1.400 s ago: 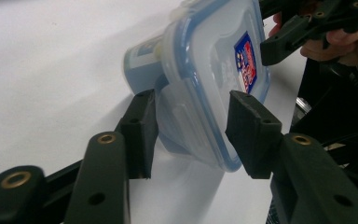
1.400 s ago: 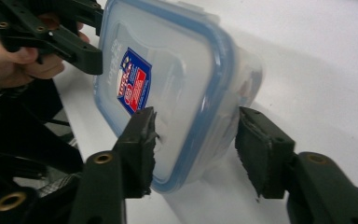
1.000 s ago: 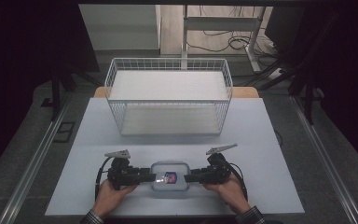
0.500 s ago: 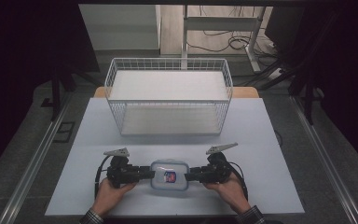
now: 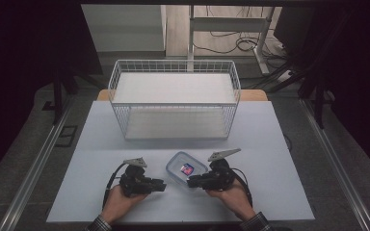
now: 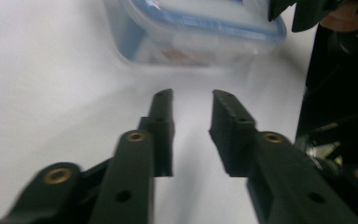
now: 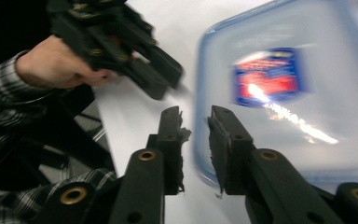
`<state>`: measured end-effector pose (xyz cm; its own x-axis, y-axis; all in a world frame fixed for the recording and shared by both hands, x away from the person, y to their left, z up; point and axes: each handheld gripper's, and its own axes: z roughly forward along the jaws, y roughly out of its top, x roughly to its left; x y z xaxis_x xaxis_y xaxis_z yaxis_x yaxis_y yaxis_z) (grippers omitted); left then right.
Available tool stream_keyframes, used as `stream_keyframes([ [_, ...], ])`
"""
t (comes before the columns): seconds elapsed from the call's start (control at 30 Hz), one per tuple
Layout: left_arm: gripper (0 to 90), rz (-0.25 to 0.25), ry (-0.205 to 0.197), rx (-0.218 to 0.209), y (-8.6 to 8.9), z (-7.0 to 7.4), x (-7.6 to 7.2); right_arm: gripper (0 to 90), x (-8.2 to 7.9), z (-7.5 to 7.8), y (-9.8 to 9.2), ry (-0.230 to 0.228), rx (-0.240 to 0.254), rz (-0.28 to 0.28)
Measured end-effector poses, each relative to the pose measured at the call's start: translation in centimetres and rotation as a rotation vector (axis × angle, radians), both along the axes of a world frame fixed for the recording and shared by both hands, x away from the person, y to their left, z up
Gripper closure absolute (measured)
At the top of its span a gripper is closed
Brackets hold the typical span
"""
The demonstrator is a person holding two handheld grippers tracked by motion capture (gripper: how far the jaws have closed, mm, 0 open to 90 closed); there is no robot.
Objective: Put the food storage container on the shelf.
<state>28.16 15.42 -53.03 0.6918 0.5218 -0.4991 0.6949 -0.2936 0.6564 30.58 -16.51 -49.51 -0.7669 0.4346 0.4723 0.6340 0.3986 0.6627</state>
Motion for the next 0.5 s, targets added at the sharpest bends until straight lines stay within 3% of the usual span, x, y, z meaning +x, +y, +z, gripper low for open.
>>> stream_keyframes([
  [0.1, 61.2, 0.052, -0.03, -0.055, 1.0, 1.0, 0.7, 70.7, 0.5, 0.3, -1.5, -0.006, -0.011, -0.075],
  [0.23, 58.7, 0.085, -0.057, -0.043, 1.0, 1.6, 2.5, 63.7, 0.3, 0.9, -2.3, -0.033, -0.042, -0.148],
  [0.3, 57.1, 0.099, -0.06, -0.032, 0.6, 1.5, 3.6, 54.1, -0.3, 1.1, -2.5, -0.058, -0.102, -0.2],
  [0.37, 55.3, 0.092, -0.047, -0.034, 0.0, 1.2, 4.8, 49.2, -1.0, 1.0, -2.8, -0.101, -0.153, -0.235],
  [0.43, 53.2, 0.089, -0.03, -0.033, -0.3, 1.0, 5.3, 42.6, -1.1, 0.7, -3.1, -0.06, -0.139, -0.248],
  [0.47, 52.1, 0.06, 0.012, -0.057, -0.9, 0.4, 6.1, 39.9, -1.1, 0.4, -3.1, -0.039, -0.135, -0.245],
  [0.5, 50.6, 0.06, 0.012, -0.057, -0.9, 0.4, 6.1, 39.9, -1.1, 0.4, -3.1, -0.039, -0.135, -0.245],
])
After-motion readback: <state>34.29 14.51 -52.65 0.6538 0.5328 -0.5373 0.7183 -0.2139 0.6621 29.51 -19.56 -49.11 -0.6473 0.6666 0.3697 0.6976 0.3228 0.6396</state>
